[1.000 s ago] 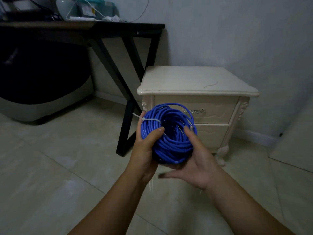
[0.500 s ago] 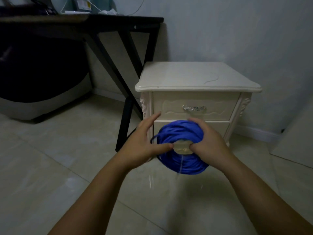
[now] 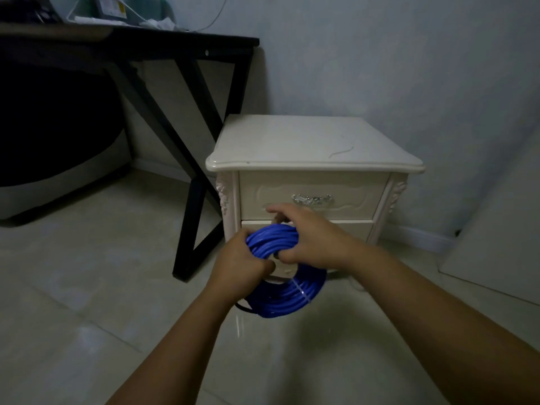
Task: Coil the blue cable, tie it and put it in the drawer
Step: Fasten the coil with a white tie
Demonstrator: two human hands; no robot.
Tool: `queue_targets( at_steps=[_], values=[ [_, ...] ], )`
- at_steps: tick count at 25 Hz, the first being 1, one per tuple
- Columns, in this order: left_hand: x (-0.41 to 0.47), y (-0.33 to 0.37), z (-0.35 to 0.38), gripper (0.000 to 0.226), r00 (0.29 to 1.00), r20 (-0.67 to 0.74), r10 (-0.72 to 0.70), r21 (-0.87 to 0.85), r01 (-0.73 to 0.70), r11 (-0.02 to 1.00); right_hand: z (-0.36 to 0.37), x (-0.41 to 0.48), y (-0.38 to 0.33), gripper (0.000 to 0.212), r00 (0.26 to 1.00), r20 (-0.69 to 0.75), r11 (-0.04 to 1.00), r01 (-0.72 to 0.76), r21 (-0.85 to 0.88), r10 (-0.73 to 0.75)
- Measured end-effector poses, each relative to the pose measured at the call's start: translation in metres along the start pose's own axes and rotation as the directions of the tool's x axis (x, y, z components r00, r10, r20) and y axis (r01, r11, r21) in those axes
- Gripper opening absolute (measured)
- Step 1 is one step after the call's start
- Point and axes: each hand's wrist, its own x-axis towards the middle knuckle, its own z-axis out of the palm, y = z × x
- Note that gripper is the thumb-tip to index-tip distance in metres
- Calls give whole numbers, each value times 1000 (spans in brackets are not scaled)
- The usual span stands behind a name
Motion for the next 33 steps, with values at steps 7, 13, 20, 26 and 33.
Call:
queue_targets(
  at_steps=[7, 13, 20, 26, 33],
  values=[
    [25, -8, 2, 20, 930, -182, -318, -530, 180, 829, -87, 64, 100, 27, 614, -735, 943, -315, 106, 287],
    [38, -11, 3, 21, 907, -189, -377, -601, 197, 774, -105, 111, 138, 45, 884, -408, 903, -349, -251, 229],
    [44, -14, 1, 22, 923, -143, -357, -633, 192, 750, -119, 128, 128, 17, 859, -467, 844, -401, -356, 211],
    [37, -19, -9, 12, 923, -73, -377, -692, 226, 686, -106, 121, 132, 13, 825, -515, 818, -454, -355, 234],
    [22, -18, -20, 6, 917, -81, -391, -687, 233, 688, -75, 33, -10, 16, 686, -694, 867, 190, 461, 219]
  ],
)
